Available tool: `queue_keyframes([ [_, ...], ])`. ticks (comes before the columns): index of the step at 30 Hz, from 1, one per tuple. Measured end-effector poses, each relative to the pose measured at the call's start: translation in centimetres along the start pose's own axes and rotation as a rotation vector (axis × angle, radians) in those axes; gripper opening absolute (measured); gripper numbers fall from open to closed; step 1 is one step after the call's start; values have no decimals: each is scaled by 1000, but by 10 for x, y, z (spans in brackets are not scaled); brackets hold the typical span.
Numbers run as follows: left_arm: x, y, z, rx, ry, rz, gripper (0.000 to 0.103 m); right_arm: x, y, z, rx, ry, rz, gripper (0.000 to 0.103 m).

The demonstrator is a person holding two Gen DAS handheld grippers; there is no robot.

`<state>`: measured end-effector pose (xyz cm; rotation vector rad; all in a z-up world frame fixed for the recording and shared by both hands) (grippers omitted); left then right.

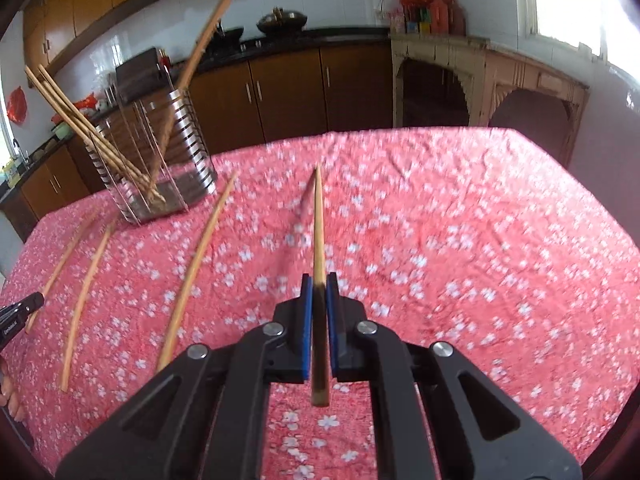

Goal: Organize utensils
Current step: 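Lift both held chopsticks upright and carry them over the wire holder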

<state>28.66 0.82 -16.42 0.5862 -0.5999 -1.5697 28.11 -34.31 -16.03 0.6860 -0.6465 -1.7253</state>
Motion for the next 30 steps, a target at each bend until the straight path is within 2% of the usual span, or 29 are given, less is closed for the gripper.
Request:
queue_keyframes([
  [7, 2, 34, 60, 173, -54, 7, 7, -2, 44, 66, 198, 19, 29, 8],
  [15, 0, 73, 104, 304, -96, 34, 7, -4, 85, 99, 308, 71, 6, 8],
  [22, -7, 98, 130, 374, -117, 75, 7, -13, 111, 110, 336, 131, -19, 8],
  [30, -10, 103, 129, 373, -114, 88, 7, -21, 118, 112, 333, 171, -34, 8],
])
Point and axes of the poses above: each gripper's, at about its wrist camera, not at the fingertips, and z roughly against the way its jaws point, x to its right, y to its top, the point moved 9 cm from there along -z, roughly the way its jaws point, and after that the axes turned 2 degrees about -x, right-handed, at the moved point
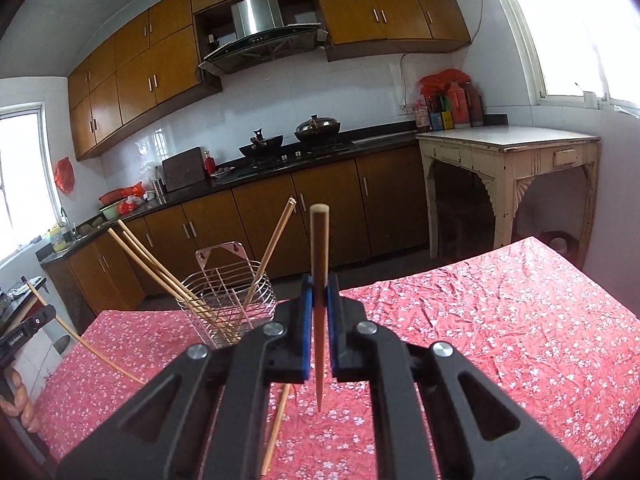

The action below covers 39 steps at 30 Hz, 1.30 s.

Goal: Organize utensils
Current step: 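Lift both held chopsticks upright and carry them over the wire holder, then drop the chopsticks into the holder and open both tools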

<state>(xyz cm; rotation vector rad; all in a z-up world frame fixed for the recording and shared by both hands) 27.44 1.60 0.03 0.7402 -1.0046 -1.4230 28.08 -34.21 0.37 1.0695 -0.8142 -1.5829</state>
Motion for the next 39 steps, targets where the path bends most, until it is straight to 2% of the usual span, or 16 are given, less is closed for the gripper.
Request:
queue_keyframes([
  [4, 2, 3, 0, 3, -1, 4, 7, -1, 1, -2, -2, 1, 4, 8],
  [8, 14, 20, 3, 24, -24, 17, 7, -2, 16, 2, 23, 9, 3, 8],
  [14, 51, 62, 13, 91, -76, 25, 7, -19, 66, 11, 104, 66, -7, 8],
  [19, 93, 105, 17, 192, -102, 26, 7, -50, 107, 13, 181, 132, 10, 8],
  [23, 112, 133, 8, 291, -65, 25, 7, -70, 124, 1, 216, 163, 31, 8],
  [29, 110, 138, -21, 336, -19, 47, 7, -82, 123, -38, 198, 187, 17, 8],
  [39, 86, 122, -65, 298, 1, 106, 7, -89, 88, -100, 65, 231, -18, 8],
])
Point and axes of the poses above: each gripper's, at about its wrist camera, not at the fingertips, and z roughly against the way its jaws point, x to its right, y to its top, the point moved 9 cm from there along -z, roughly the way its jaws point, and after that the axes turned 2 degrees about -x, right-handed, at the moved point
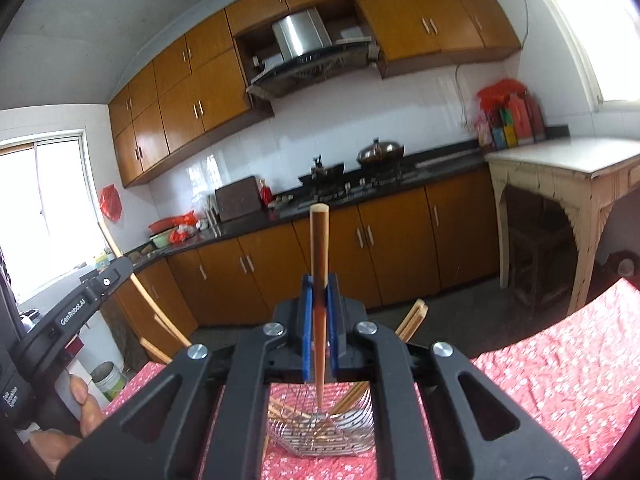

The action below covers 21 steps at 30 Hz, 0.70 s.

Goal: Organize utensils
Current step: 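Drop the chopsticks into the holder and open both tools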

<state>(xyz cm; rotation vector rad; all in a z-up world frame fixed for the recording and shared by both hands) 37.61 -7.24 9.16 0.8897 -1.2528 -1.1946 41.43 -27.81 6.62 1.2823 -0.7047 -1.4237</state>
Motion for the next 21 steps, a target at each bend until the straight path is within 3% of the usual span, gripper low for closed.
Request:
queue_keyframes([
  [8, -20, -25, -23, -108, 26, 24, 7, 13, -32, -38, -132, -2, -61, 8],
  [12, -25, -25, -22, -119, 32, 16, 8, 26, -41, -46, -161, -41, -83, 12],
  [15, -27, -21, -19, -118, 36, 18, 14, 35, -40, -43, -157, -64, -104, 20],
  [19, -31, -11, -8, -90, 55, 14, 34, 45, -32, -30, -122, -106, -103, 32],
  [21, -34, -6, -4, -83, 61, 15, 34, 48, -29, -21, -109, -116, -101, 34],
])
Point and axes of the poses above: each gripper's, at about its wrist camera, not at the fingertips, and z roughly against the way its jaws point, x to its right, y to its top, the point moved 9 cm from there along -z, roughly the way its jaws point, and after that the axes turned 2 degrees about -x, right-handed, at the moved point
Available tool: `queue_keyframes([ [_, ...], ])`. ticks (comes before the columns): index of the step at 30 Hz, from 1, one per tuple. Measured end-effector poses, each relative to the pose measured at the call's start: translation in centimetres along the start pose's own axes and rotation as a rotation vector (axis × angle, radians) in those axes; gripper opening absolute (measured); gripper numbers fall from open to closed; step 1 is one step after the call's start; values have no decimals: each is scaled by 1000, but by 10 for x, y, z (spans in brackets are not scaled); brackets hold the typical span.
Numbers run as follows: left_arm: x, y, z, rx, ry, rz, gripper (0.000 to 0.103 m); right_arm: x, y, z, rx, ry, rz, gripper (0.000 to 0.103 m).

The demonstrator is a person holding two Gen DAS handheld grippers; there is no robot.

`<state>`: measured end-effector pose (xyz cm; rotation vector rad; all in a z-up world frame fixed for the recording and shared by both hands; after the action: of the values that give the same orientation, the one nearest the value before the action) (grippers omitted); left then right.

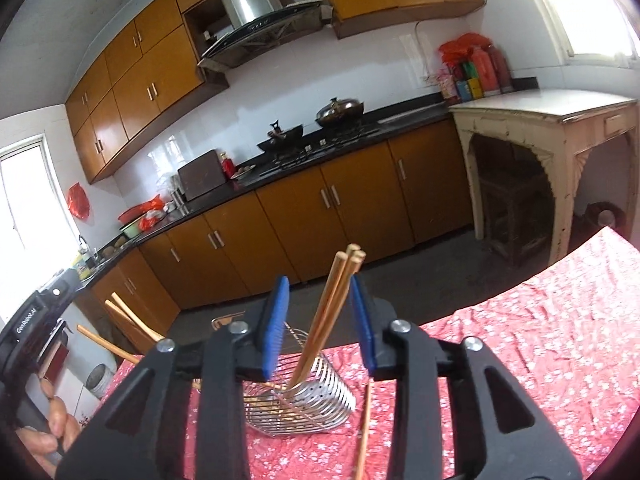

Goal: Organize utensils
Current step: 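Drop the chopsticks into the holder and open both tools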

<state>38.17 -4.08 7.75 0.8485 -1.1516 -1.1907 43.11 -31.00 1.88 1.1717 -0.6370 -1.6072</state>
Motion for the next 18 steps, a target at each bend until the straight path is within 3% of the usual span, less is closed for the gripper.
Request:
queue_keyframes([
  [8, -22, 4, 31, 3, 43, 1, 34, 14, -11, 44, 19, -35, 10, 36],
  [18, -76, -61, 63, -125, 125, -6, 34, 29, -83, 74, -87, -65, 18, 36],
])
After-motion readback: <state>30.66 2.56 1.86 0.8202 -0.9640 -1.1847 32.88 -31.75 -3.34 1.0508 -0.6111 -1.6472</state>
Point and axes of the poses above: each gripper's, at about its wrist camera, not at the fingertips, and z roughly against the way its jaws point, x to its right, y to its top, the point moved 9 cm from there along -z, roughly the way its jaws point, and after that the axes turned 2 degrees about -x, right-handed, at the moved point
